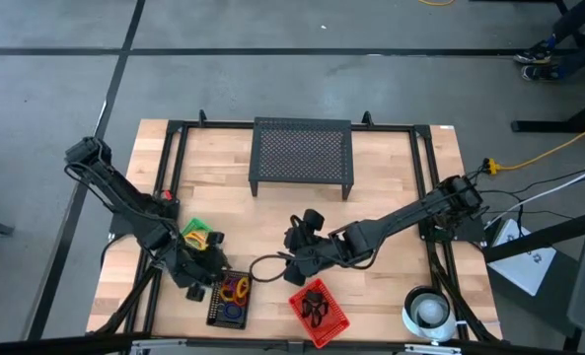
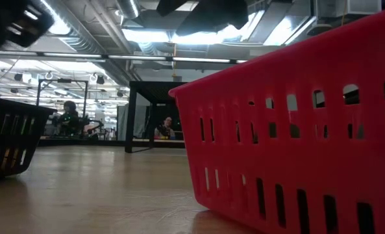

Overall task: Pick & Place Office Desk Supplies
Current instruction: Put the black bin on the shelf

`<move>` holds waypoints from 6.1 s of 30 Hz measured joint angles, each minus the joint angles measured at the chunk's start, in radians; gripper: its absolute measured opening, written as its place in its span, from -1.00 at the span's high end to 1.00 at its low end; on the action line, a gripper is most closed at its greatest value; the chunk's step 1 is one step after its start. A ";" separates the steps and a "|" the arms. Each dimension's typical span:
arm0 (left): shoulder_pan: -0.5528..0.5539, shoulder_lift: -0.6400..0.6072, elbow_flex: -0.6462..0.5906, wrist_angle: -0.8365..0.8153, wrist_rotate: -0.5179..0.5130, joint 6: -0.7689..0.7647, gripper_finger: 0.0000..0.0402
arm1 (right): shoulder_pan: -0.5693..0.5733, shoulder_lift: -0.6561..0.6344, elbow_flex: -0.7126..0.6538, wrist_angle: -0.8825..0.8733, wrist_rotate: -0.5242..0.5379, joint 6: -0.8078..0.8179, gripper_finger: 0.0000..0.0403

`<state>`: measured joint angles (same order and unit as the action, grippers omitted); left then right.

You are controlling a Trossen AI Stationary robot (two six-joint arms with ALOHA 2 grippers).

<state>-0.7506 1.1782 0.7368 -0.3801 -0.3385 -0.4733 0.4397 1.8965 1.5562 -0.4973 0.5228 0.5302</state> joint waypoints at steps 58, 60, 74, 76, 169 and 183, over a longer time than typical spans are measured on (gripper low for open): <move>-0.081 0.683 0.541 -0.195 0.302 -0.075 0.53 | -0.002 0.000 -0.002 -0.036 0.064 0.090 -0.29; -0.081 0.675 0.541 -0.224 0.278 -0.058 0.75 | -0.002 0.000 -0.002 -0.036 0.065 0.090 -0.29; -0.076 0.561 0.582 -0.425 0.148 -0.021 0.98 | -0.004 0.000 -0.002 -0.037 0.069 0.064 -0.29; -0.073 0.536 0.610 -0.482 0.102 -0.021 0.98 | -0.004 0.000 -0.002 -0.037 0.069 0.063 -0.29; 1.141 0.314 0.667 -0.477 0.308 0.780 0.98 | 0.483 -0.603 -0.842 1.116 -0.174 -0.591 -0.29; 1.134 0.341 0.669 -0.493 0.332 0.788 0.98 | 0.457 -0.605 -0.846 1.134 -0.205 -0.588 -0.29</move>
<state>0.3837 1.5196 1.4055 -0.8734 -0.0060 0.3146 0.8963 1.2919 0.7097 0.6367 0.3176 -0.0575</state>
